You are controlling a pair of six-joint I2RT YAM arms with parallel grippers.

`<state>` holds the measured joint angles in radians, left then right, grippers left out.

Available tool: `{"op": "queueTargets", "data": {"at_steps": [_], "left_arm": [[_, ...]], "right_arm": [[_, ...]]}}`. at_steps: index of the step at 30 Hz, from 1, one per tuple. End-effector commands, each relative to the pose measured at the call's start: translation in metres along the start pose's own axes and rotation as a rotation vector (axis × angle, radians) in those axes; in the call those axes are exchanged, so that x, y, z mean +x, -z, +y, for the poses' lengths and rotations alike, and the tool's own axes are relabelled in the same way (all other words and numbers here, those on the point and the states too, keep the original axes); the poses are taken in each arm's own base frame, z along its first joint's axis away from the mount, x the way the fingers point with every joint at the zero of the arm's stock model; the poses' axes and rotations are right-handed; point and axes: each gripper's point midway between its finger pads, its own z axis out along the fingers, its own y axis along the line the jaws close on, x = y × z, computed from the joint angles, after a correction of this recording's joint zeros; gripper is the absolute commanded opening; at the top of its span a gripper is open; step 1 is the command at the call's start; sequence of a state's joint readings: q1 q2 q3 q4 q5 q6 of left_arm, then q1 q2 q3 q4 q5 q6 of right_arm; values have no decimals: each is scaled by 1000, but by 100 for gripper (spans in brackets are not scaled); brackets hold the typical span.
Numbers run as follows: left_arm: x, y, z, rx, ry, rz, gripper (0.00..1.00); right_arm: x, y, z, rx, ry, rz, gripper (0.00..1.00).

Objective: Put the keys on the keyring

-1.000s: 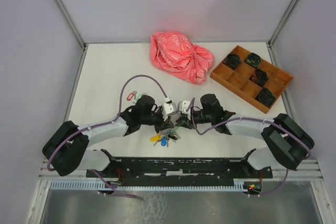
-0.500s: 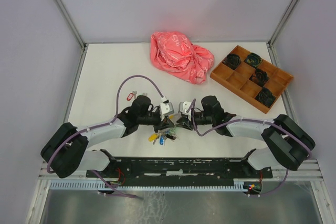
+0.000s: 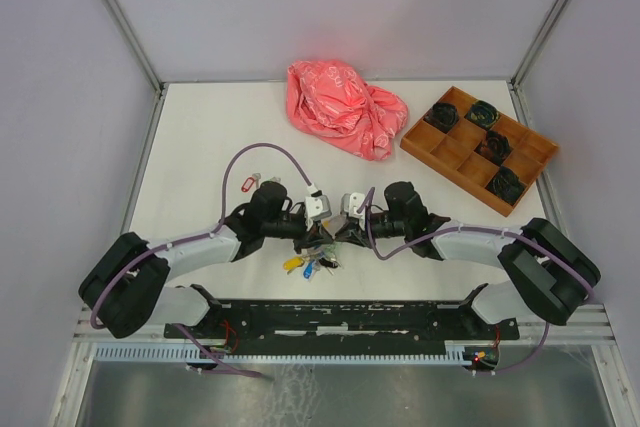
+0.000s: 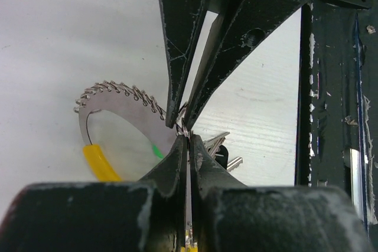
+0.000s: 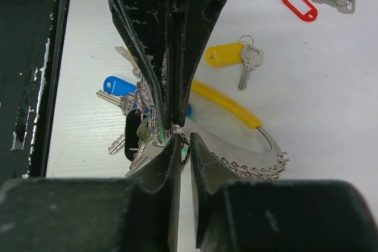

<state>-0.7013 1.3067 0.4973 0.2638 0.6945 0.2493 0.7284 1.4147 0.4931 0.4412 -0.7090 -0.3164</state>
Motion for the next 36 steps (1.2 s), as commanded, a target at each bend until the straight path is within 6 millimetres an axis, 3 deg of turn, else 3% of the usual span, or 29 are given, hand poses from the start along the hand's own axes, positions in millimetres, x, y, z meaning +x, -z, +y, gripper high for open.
{"op": "queueTargets", "data": {"at_steps": [1, 5, 11, 27, 36], "left_arm": [[-29, -2, 2, 17, -37, -92, 4], [-23, -2, 5, -4, -21, -70, 10], [-14, -2, 9, -31, 6, -44, 20], [8, -6, 6, -3, 122, -13, 26], [6, -4, 11, -76, 237, -61, 30]], "right_arm": [[-15, -3, 2, -35, 16, -51, 12], [-13, -2, 1, -31, 10, -34, 1], [-10, -1, -3, -11, 11, -11, 1], [-6, 3, -11, 39, -1, 26, 1], [14, 6, -13, 56, -137, 169, 1]]}}
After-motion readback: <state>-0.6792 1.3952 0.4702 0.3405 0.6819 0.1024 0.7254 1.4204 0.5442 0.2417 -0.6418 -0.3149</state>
